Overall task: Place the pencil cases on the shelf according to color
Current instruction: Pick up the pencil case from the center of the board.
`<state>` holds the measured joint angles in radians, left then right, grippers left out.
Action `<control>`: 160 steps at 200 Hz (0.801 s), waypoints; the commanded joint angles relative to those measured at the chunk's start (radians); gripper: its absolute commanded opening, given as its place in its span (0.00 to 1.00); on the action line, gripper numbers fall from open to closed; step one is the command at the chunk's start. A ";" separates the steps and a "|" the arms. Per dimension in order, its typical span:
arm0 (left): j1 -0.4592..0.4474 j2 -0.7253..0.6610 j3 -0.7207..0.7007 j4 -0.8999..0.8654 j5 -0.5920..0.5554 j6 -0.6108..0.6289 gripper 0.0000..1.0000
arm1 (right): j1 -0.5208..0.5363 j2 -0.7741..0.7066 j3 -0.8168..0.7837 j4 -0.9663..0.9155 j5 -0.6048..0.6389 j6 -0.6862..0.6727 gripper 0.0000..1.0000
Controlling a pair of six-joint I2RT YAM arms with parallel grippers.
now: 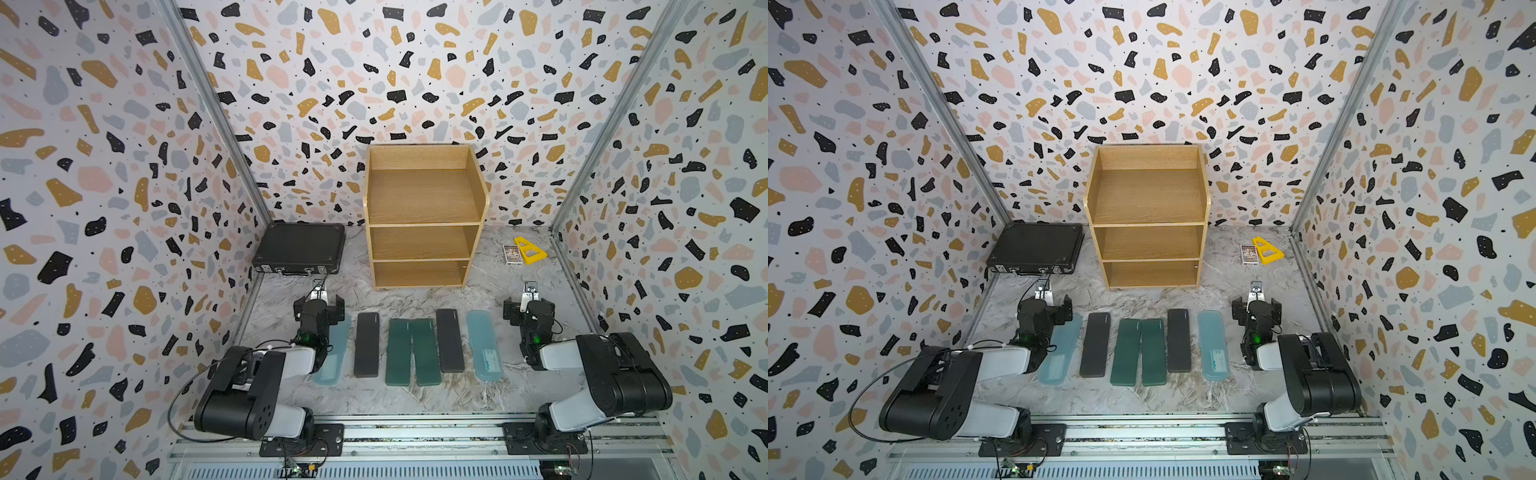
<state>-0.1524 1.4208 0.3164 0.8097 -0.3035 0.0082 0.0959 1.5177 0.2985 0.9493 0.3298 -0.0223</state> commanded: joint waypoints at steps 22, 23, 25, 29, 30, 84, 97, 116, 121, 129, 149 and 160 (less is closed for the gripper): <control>0.002 0.002 -0.005 0.042 0.009 0.009 1.00 | -0.001 0.000 0.027 -0.003 0.012 0.017 1.00; 0.002 0.002 -0.004 0.042 0.010 0.009 1.00 | -0.001 0.000 0.028 -0.003 0.012 0.017 1.00; 0.002 0.001 -0.005 0.042 0.010 0.009 1.00 | -0.001 -0.001 0.028 -0.003 0.012 0.017 1.00; 0.002 0.002 -0.005 0.042 0.010 0.009 1.00 | -0.002 -0.001 0.028 -0.003 0.012 0.016 1.00; 0.002 0.002 -0.005 0.042 0.010 0.009 1.00 | -0.002 0.000 0.028 -0.003 0.012 0.016 1.00; 0.003 0.002 -0.005 0.042 0.012 0.008 1.00 | -0.001 0.001 0.027 -0.003 0.012 0.017 1.00; 0.004 0.003 -0.004 0.042 0.011 0.009 1.00 | -0.002 0.000 0.031 -0.006 0.011 0.017 1.00; 0.008 0.003 0.001 0.033 0.026 0.006 1.00 | -0.002 0.001 0.031 -0.007 0.008 0.018 1.00; 0.008 0.003 0.001 0.032 0.026 0.006 1.00 | -0.002 0.001 0.032 -0.010 0.008 0.018 1.00; 0.010 0.004 0.001 0.031 0.027 0.006 1.00 | -0.004 0.001 0.033 -0.012 0.008 0.017 1.00; 0.010 0.003 0.002 0.032 0.027 0.005 1.00 | -0.003 -0.001 0.030 -0.008 0.009 0.017 1.00; 0.010 0.001 -0.003 0.036 0.027 0.007 1.00 | -0.003 -0.002 0.029 -0.005 0.010 0.018 1.00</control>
<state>-0.1505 1.4208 0.3164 0.8097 -0.2886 0.0082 0.0956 1.5177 0.2993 0.9485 0.3298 -0.0219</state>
